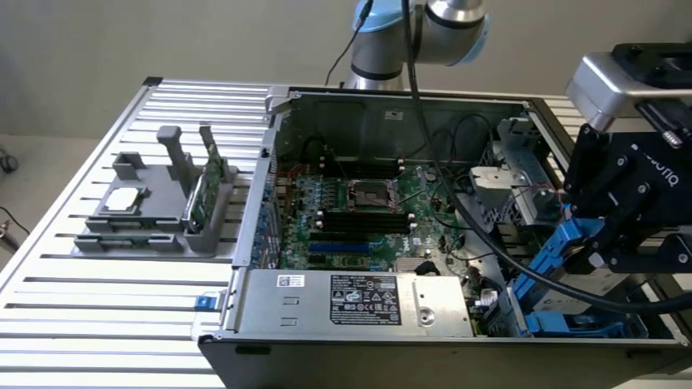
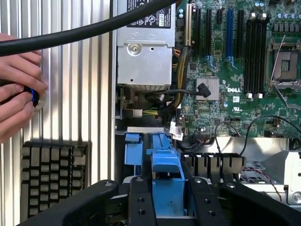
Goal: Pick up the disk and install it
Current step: 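Pick up the disk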
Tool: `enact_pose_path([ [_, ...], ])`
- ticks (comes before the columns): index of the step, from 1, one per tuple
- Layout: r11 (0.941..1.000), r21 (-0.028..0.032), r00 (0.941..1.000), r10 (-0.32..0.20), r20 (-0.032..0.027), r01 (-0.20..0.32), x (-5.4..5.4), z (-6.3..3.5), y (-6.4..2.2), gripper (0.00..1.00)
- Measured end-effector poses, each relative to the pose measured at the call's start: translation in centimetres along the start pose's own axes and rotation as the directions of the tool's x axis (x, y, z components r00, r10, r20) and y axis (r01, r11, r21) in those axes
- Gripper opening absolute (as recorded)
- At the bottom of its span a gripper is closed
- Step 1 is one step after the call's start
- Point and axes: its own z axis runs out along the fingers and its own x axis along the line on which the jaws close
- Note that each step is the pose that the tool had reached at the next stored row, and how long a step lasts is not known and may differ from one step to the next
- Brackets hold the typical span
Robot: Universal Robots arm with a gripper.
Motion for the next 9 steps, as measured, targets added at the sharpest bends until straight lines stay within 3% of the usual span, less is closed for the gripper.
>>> enact_pose_path([
  [9,1.0,0.0,1.0,0.0,0.0017,0.0,-0.07,1.13,0.01,0.33],
])
